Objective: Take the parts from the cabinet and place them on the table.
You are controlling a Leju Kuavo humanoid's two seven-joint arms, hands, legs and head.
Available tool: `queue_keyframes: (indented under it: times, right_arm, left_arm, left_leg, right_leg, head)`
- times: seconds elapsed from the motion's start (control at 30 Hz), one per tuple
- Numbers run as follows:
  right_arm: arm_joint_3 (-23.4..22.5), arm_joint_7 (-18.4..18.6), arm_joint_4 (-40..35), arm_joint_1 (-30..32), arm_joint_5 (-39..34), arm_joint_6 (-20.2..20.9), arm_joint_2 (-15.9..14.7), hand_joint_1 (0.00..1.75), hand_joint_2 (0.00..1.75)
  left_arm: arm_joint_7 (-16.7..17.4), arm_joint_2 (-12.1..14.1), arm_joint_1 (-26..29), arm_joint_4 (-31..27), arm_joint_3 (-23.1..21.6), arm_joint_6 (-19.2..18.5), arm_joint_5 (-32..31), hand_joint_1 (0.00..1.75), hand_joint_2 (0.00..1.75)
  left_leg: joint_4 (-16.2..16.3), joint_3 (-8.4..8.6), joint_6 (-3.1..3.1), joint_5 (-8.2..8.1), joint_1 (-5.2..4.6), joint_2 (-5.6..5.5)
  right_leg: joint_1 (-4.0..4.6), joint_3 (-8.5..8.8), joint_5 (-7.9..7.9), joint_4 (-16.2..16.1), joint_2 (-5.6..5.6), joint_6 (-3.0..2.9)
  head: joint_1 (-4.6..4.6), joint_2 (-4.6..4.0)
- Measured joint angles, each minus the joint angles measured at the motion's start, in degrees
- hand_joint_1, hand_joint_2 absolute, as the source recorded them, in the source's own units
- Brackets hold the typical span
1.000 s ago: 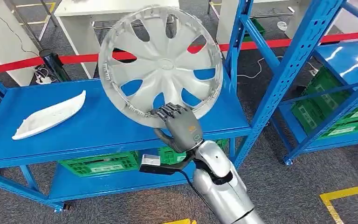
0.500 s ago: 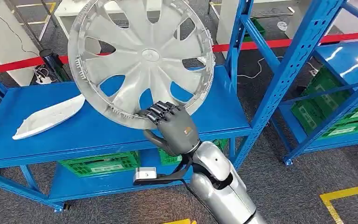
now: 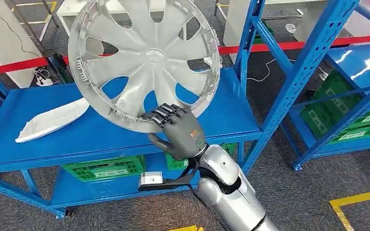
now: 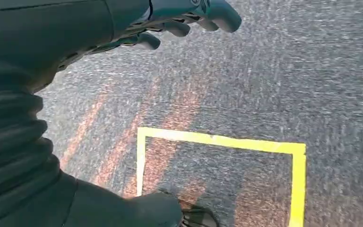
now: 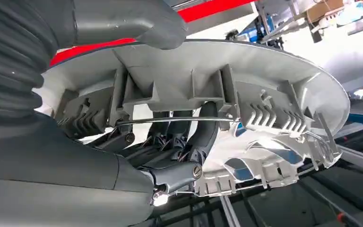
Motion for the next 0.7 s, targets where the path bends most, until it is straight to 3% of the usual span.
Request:
queue_keyframes:
  times: [0.03,0.07,0.13,0.17,0.2,0.23,0.3,0.33,0.37,0.43,0.5,0.53,0.57,0.63,0.67,0.7]
  right_arm:
    - [0.0,0.15,-0.09,-0.09,-0.18,0.02,-0.09,1.75,1.75]
    - [0.0,0.11,-0.13,-0.11,-0.31,0.07,-0.15,1.75,1.75]
    - [0.0,-0.02,-0.2,0.34,-0.37,0.07,-0.53,1.75,1.75]
    - [0.0,0.0,-0.22,0.6,-0.37,0.07,-0.76,1.75,1.75]
    - [0.0,0.09,-0.24,0.85,-0.4,0.07,-0.96,1.75,1.75]
    - [0.0,0.22,-0.24,1.01,-0.42,0.07,-1.09,1.75,1.75]
    - [0.0,0.2,-0.3,1.05,-0.52,0.09,-1.33,1.75,1.75]
    - [0.0,0.09,-0.37,1.08,-0.68,0.07,-1.4,1.75,1.75]
    - [0.02,-0.07,-0.61,1.29,-0.77,-0.02,-1.47,1.75,1.75]
    - [0.02,0.13,-1.09,2.05,-0.9,-0.43,-1.6,1.75,1.75]
    - [0.0,0.59,-1.6,3.1,-1.05,-0.61,-1.6,1.75,1.75]
    - [0.0,0.74,-1.84,3.61,-1.07,-0.63,-1.6,1.75,1.75]
    - [0.0,0.87,-2.06,3.98,-1.12,-0.63,-1.58,1.75,1.75]
    - [0.0,1.42,-2.36,4.55,-1.07,-0.57,-1.58,1.75,1.75]
    - [0.0,1.64,-2.36,4.78,-1.07,-0.57,-1.58,1.75,1.75]
    - [0.0,1.7,-2.43,5.06,-1.07,-0.54,-1.58,1.75,1.75]
  left_arm:
    - [-0.24,0.07,-0.05,-0.07,0.0,0.0,-0.02,0.0,1.75]
    - [-0.48,0.26,-0.05,-0.2,0.0,0.02,-0.11,0.0,1.75]
    - [-0.66,0.41,0.01,-0.26,0.0,0.39,-0.17,0.0,1.75]
    - [-0.72,0.5,0.04,-0.33,0.0,0.5,-0.17,0.0,1.75]
    - [-0.79,0.57,0.04,-0.33,0.0,0.57,-0.2,0.0,1.75]
    - [-0.81,0.57,0.03,-0.33,0.0,0.57,-0.2,0.0,1.75]
    - [-0.83,0.61,0.02,-0.33,0.0,0.59,-0.17,0.0,1.75]
    - [-0.92,0.66,0.03,-0.33,0.0,0.66,0.02,0.0,1.75]
    - [-0.96,0.7,-0.07,-0.35,0.0,0.74,0.37,0.0,1.75]
    - [-1.18,0.74,-0.04,-0.37,0.0,0.72,0.76,0.0,1.75]
    - [-0.83,0.81,0.08,-0.37,0.0,0.63,0.7,0.0,1.75]
    - [-0.15,0.92,0.17,-0.37,0.0,0.63,0.68,0.0,1.75]
    - [0.66,0.94,0.22,-0.37,0.0,0.59,0.72,0.0,1.75]
    - [3.23,1.03,0.27,-0.35,0.0,-0.15,0.92,0.0,1.75]
    - [4.17,1.03,0.38,-0.33,0.0,-0.35,0.88,0.0,1.75]
    - [5.14,1.05,0.5,-0.33,0.0,-0.46,0.7,0.0,1.75]
  left_leg:
    - [-0.25,-0.18,0.17,0.24,-0.1,0.16]
    - [-0.23,-0.44,0.4,0.4,-0.04,0.23]
    - [-0.01,-0.76,0.4,0.39,-0.04,0.26]
    - [0.15,-0.92,0.39,0.38,-0.03,0.26]
    - [0.37,-1.04,0.36,0.32,0.02,0.22]
    - [0.58,-1.12,0.19,0.2,0.09,0.13]
    - [1.34,-1.23,-0.45,-0.32,0.35,-0.04]
    - [1.75,-1.56,-0.88,-0.67,0.39,-0.02]
    - [2.16,-2.26,-1.29,-0.84,0.19,-0.14]
    - [2.23,-2.22,-1.94,-0.73,0.17,-0.22]
    - [2.11,-2.27,-2.76,-0.78,0.39,-0.24]
    - [2.91,-2.72,-2.93,-1.85,0.48,-0.16]
    - [5.34,-3.62,-3.0,-3.94,0.42,-0.09]
    - [14.45,-7.31,-3.3,-8.93,0.44,-0.09]
    - [17.88,-8.6,-3.32,-10.13,0.44,-0.1]
    - [19.08,-8.89,-3.26,-9.98,0.43,-0.1]
  right_leg:
    - [0.09,-0.42,-1.02,1.1,0.02,0.21]
    - [-0.01,-2.03,-3.23,4.5,0.04,0.34]
    - [-0.2,-6.23,-6.98,13.63,0.04,0.59]
    - [-0.25,-7.81,-7.49,16.79,0.03,0.68]
    - [-0.44,-8.26,-6.43,17.25,0.01,0.76]
    - [-0.62,-7.44,-4.35,15.1,0.0,0.81]
    - [-0.85,-3.24,0.8,6.03,-0.07,0.88]
    - [-0.87,-1.79,0.46,2.95,-0.08,0.83]
    - [-0.26,-1.46,0.25,2.77,0.23,0.33]
    - [-0.24,-1.77,-0.37,2.34,0.21,-0.8]
    - [-0.32,-1.97,0.04,1.78,0.16,-1.69]
    - [-0.45,-1.94,0.3,1.55,0.07,-2.11]
    - [-0.45,-2.11,0.51,1.47,0.06,-2.51]
    - [-0.26,-2.72,0.87,1.51,0.02,-2.96]
    - [-0.12,-2.98,1.08,1.54,-0.01,-3.05]
    - [-0.03,-3.17,1.27,1.57,-0.01,-3.07]
  head:
    - [0.04,0.02]
    - [0.33,0.02]
    - [0.33,0.02]
    - [0.31,0.02]
    - [0.33,0.02]
    - [0.31,0.02]
    - [0.33,0.02]
    - [0.33,0.02]
    - [0.29,0.02]
    - [0.26,0.02]
    - [0.31,0.02]
    - [0.26,0.0]
    - [0.2,0.02]
    - [0.15,0.02]
    - [0.13,0.0]
    - [0.13,0.02]
